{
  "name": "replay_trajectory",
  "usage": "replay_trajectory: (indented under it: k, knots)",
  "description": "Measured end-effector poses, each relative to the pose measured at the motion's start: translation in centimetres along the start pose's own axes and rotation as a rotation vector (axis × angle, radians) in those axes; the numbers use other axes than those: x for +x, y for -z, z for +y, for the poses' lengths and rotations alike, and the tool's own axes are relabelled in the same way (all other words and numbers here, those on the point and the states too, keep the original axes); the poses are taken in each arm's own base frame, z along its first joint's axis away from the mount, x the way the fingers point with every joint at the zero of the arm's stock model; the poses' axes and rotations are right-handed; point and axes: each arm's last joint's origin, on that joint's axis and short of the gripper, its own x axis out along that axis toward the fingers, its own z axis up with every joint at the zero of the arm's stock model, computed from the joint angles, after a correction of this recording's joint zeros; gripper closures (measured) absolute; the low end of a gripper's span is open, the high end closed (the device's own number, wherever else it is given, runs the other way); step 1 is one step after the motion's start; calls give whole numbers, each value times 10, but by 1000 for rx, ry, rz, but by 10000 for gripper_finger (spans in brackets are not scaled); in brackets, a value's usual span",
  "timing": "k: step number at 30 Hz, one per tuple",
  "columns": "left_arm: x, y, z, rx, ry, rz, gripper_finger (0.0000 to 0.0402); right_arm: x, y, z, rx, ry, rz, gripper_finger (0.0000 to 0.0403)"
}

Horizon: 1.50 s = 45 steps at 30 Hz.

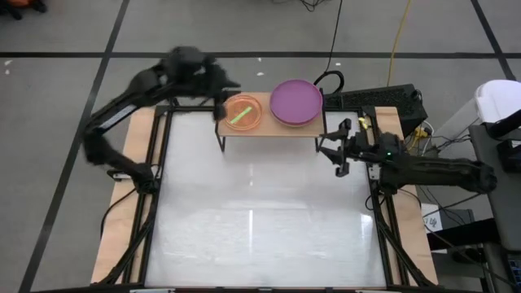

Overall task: Place and stack plates onto a shelf
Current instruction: Return to Home Position

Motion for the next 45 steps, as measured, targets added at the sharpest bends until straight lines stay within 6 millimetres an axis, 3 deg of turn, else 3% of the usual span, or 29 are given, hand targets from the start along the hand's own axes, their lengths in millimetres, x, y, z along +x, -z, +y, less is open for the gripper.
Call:
replay_trajectory:
  k: [4,9,16,22,28,34,40,45]
  knots:
    - [-38,26,-23,-20,-13,-87,351,-16,-12,2,-15,1,33,216]
    - [-65,78,-51,-161,-24,-205,376,-26,-16,5,-10,-58,26,216]
    - [-80,147,-84,-249,-18,-387,378,-24,-16,4,-10,-31,24,216]
    - [-82,187,-101,-247,-28,-497,378,-19,-12,2,-4,30,48,216]
    - [-77,213,-114,-278,36,-513,378,-22,-14,3,90,-1,70,216]
    - [-82,222,-118,-216,34,-546,378,-38,-31,5,20,5,176,216]
    - [-84,225,-119,-182,15,-544,378,-47,-13,3,-59,111,259,216]
    - [-71,238,-123,-225,42,-473,378,-47,14,1,-82,175,269,216]
